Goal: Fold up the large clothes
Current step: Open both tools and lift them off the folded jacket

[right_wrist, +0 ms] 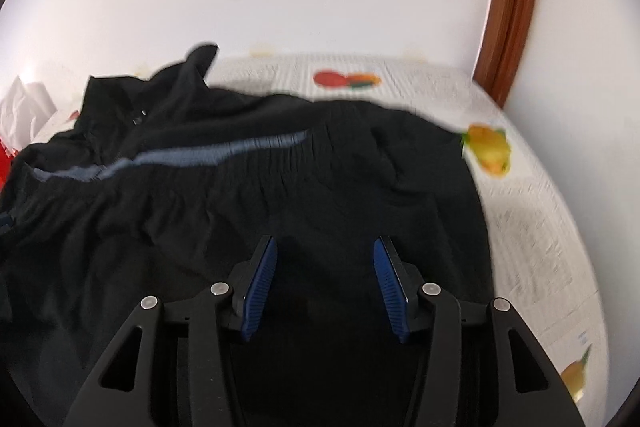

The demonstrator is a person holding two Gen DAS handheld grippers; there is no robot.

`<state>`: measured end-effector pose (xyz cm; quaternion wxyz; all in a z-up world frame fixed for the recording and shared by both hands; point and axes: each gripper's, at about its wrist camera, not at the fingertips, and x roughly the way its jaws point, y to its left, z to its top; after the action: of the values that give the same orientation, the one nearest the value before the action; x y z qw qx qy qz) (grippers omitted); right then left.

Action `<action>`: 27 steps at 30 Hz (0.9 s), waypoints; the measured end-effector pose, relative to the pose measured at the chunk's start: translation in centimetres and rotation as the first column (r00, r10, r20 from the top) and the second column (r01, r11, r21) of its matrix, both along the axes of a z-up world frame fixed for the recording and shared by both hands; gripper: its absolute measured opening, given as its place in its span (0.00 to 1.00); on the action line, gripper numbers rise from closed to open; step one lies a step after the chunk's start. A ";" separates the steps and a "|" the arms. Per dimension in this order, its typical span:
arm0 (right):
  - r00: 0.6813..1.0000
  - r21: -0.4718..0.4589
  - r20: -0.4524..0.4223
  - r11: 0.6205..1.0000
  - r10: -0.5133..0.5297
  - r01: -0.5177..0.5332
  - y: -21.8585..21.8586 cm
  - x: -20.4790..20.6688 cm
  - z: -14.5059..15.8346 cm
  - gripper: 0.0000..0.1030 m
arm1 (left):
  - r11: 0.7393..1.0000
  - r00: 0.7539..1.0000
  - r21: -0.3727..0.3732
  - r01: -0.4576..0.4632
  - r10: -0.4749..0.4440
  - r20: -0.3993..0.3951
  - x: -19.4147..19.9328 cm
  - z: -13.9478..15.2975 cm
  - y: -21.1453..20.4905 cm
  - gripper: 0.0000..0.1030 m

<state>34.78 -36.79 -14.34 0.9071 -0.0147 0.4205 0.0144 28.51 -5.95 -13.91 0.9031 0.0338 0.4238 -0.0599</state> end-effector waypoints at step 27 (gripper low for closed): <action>0.998 -0.087 0.033 0.995 0.046 -0.043 11.0 -9.2 3.7 0.50 | 0.971 0.972 -0.045 -0.235 0.235 0.000 -12.6 2.5 16.9 0.42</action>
<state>25.54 -25.80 -10.60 0.9122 -0.0636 0.4043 0.0160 15.89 10.99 -11.38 0.9055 -0.0367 0.4210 0.0380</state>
